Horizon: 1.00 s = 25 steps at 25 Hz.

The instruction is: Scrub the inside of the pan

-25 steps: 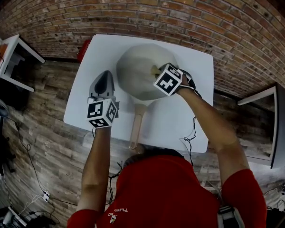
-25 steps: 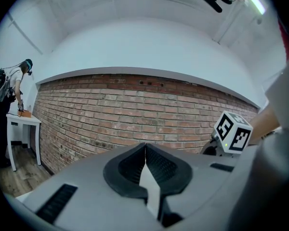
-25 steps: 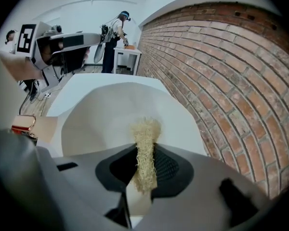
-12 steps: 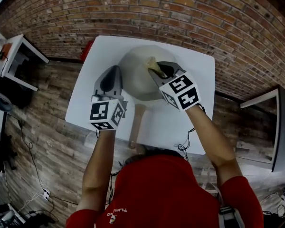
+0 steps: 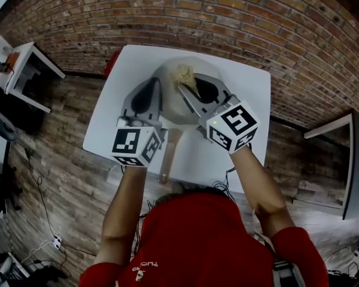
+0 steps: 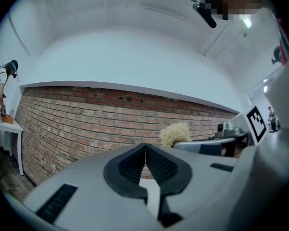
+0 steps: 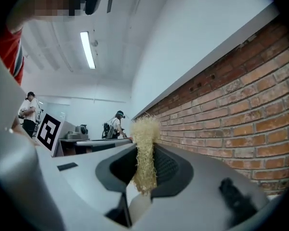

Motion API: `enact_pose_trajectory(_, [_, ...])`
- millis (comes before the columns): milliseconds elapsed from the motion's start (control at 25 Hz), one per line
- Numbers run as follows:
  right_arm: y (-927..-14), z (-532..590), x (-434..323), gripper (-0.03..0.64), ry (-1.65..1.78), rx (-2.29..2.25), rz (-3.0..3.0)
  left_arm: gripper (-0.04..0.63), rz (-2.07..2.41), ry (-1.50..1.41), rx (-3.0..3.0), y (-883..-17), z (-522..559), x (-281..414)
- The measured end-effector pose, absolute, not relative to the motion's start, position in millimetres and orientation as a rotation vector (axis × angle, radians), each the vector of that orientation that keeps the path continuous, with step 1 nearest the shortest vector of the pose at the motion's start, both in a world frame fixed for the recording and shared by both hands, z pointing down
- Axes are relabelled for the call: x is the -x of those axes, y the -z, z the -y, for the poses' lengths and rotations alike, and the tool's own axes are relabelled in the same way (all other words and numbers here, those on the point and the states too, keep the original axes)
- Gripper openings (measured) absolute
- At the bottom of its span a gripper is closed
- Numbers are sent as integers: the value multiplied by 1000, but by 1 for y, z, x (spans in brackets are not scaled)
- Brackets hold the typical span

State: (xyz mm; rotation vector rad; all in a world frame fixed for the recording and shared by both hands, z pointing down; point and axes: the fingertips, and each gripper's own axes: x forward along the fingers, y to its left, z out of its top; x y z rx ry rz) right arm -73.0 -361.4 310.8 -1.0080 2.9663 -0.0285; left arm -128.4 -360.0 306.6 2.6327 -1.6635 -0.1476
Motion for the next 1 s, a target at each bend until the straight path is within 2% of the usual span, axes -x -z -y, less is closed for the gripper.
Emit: enact_pose_trajectory(1000, [-315, 342, 70, 86, 49, 1004, -2954, 15, 1654, 142, -2623, -312, 346, 123])
